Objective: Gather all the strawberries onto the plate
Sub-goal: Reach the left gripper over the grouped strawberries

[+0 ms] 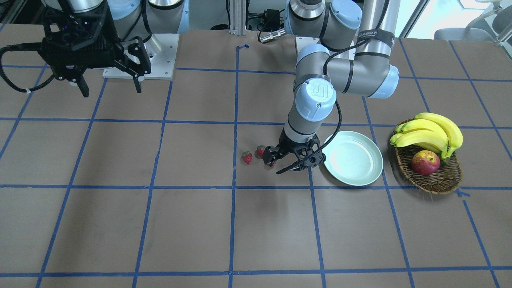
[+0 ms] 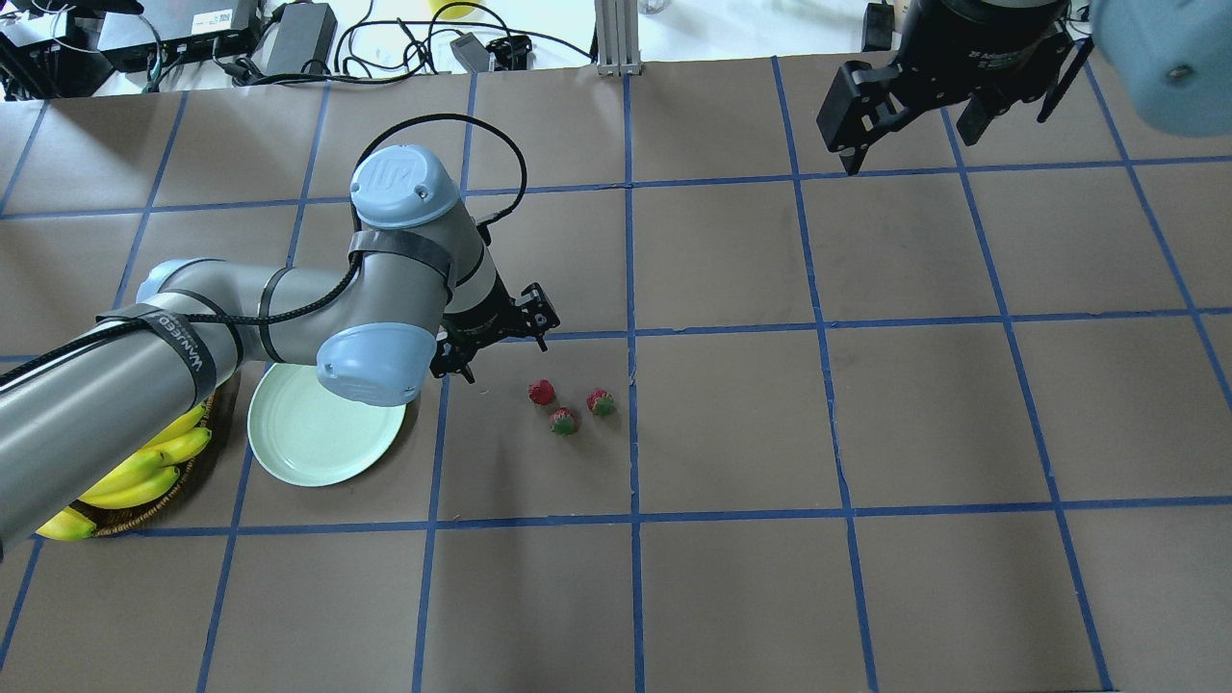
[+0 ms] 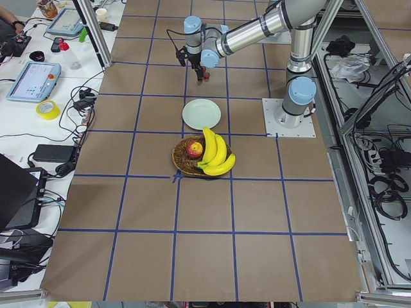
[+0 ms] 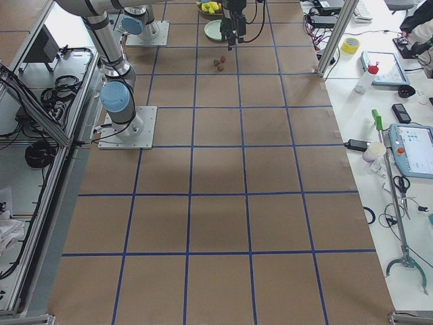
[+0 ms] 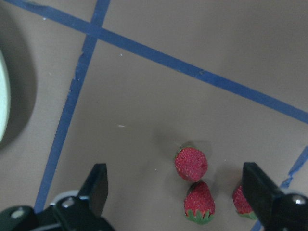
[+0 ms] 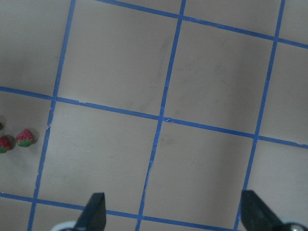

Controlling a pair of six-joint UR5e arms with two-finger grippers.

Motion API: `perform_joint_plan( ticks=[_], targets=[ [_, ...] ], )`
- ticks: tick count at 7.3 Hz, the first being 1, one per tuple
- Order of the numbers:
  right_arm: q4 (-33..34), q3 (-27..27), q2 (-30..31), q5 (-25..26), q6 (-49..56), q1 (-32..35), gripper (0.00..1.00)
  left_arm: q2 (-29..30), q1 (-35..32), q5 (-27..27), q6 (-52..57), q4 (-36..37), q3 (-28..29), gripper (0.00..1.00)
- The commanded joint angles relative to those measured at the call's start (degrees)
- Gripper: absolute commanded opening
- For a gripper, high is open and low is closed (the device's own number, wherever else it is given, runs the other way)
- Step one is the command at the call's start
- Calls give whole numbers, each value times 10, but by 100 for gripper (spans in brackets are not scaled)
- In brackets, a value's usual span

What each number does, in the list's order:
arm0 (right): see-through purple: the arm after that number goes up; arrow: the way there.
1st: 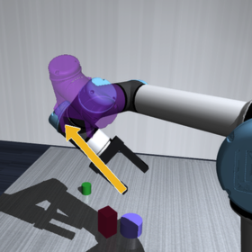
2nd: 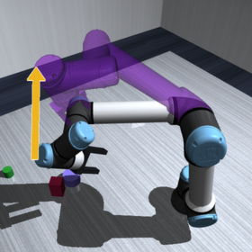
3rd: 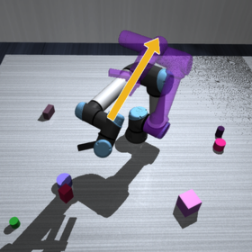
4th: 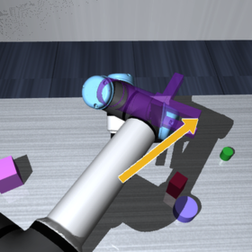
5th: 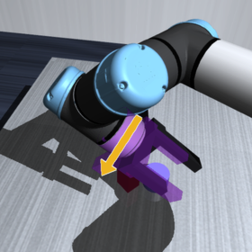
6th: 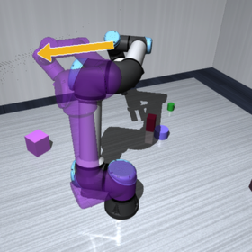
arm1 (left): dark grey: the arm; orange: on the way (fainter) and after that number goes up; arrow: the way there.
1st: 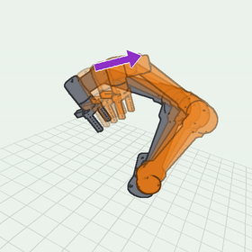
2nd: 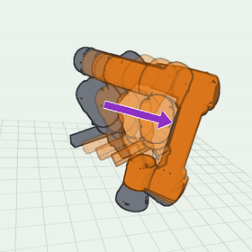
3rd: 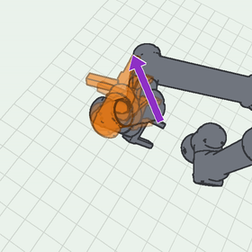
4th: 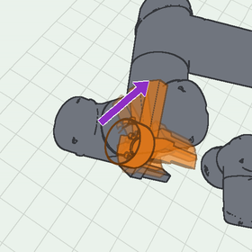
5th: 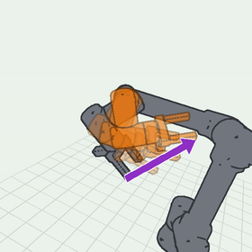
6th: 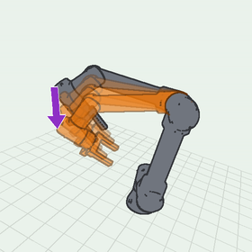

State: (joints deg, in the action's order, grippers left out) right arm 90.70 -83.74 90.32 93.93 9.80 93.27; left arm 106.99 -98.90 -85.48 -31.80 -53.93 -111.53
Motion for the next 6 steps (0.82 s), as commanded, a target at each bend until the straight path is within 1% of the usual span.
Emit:
perform_joint_plan(
  ticks=[1, 2, 3, 5, 6],
  targets=[
    [1, 2, 4, 4, 9, -5, 99, 22, -2, 9, -2, 15, -1, 100],
    [-5, 2, 5, 1, -75, -5, 100, 32, -2, 10, -2, 20, -1, 100],
    [-2, 2, 6, 1, -68, -6, 99, 42, -3, 11, -3, 29, -1, 98],
    [1, -8, 6, 5, -64, -5, 100, 54, -4, 26, -11, 36, -1, 98],
    [-3, -3, 3, 4, -81, -7, 100, 56, -4, 26, -11, 36, -1, 83]
  ],
)
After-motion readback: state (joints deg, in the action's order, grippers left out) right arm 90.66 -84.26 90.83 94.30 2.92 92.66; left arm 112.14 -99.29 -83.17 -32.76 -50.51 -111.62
